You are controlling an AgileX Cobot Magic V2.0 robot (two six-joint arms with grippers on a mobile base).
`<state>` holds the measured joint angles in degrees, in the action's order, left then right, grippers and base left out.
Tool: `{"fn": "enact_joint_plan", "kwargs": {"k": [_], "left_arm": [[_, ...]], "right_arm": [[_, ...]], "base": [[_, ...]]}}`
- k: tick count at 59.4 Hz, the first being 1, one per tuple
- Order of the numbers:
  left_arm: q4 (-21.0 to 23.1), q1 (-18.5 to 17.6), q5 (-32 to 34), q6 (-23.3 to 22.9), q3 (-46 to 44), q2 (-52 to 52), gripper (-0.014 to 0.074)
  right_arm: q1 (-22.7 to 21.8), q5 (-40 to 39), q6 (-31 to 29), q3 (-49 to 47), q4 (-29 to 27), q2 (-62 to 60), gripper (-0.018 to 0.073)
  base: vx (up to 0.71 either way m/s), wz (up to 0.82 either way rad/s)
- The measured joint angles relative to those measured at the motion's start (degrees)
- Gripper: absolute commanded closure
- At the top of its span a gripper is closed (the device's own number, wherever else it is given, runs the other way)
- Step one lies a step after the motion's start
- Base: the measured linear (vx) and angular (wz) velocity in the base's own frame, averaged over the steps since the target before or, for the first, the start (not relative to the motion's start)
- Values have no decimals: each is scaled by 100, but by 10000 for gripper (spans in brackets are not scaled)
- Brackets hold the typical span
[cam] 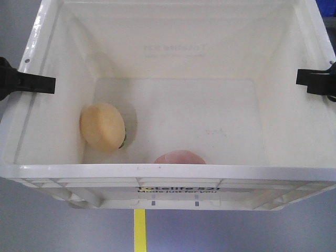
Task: Place moving items into box and shelve
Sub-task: 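Keep holding the tote while the base drives across the floor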
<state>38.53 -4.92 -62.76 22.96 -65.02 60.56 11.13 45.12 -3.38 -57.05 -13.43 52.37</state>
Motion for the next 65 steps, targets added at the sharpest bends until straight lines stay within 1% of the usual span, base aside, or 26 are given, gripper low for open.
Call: {"fn": "enact_joint_plan", "kwargs": {"k": [27, 65], "left_arm": [[0, 0, 0, 0, 0, 0, 603], [-1, 0, -4, 0, 0, 0, 603]], "right_arm": [[0, 0, 0, 0, 0, 0, 565], [0, 5, 0, 0, 0, 0, 565]], "base": [[33, 26], [42, 11]]}}
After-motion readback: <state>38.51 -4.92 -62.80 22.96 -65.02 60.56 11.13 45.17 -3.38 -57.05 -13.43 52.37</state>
